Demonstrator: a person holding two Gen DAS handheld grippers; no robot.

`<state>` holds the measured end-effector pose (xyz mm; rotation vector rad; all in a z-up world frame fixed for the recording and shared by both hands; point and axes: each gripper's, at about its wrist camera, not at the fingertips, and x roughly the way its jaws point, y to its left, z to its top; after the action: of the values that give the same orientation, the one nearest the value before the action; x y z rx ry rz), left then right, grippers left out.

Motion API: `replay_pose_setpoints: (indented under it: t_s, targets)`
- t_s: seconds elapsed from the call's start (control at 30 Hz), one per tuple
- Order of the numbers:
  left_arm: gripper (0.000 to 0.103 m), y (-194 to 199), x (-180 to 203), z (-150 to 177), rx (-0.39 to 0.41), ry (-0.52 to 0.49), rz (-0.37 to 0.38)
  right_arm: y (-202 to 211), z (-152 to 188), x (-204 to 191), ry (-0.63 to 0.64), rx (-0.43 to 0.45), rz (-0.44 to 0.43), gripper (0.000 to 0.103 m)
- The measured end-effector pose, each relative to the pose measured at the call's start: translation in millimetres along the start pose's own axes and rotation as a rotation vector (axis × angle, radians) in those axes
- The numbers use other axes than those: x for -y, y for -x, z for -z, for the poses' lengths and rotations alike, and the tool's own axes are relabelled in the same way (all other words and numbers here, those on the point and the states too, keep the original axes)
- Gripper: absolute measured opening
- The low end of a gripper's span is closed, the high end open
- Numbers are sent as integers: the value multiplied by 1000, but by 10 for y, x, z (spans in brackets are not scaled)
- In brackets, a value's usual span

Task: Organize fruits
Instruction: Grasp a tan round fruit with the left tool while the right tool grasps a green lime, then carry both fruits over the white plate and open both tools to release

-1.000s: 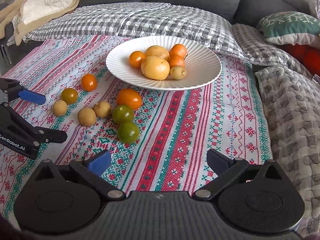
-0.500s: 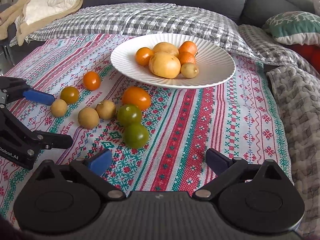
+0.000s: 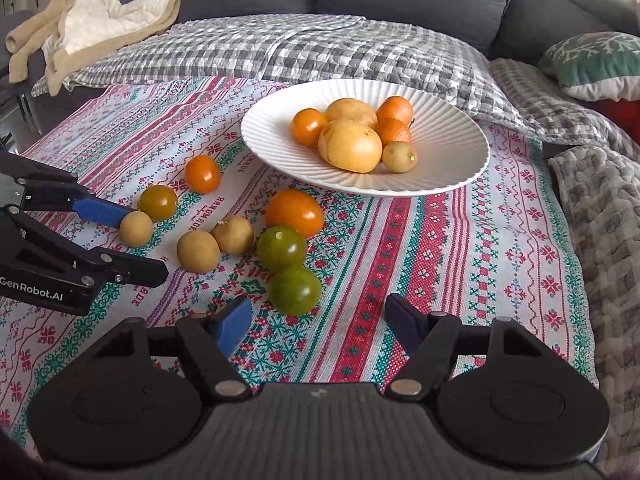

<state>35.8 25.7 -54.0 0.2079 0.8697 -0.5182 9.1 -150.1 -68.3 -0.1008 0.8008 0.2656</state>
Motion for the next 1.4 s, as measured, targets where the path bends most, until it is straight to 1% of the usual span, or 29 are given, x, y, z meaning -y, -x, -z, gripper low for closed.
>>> replay_pose_setpoints:
  t_s: [0.2,0.3,0.37,0.47,0.67,0.73,0.8,0.83,1.17,1.4]
  targets:
    - [40,5,-13,-13,-2,20,-16,-7,-26,7,-17,4,-8,55]
    - [34,7,-19,-16,-3,29,-23,-6,-31,15,-29,5,-15,50]
    - [28,7,-18,-17,-4,31,-27,-11,-33,14,-32,5,-17,49]
    - [23,4,-8,-16,-6,33,-33,-13,-35,13,-37,6,-21,46]
    - [22,4,0,-21,-8,35,-37,-18,-47,7,-45,6,-34,38]
    - [22,6,0,-20,-8,36,-37,-21,-52,2,-45,5,-41,34]
    - [22,7,-1,-21,-8,35,-37,-20,-56,-5,-41,5,-49,26]
    - [22,6,0,-21,-8,36,-36,-20,-59,-10,-39,4,-51,24]
    - [22,39,12,-31,2,35,-16,17,-75,28,-58,2,-73,24]
    - [22,98,24,-64,22,49,4,101,-109,79,-93,26,-89,24]
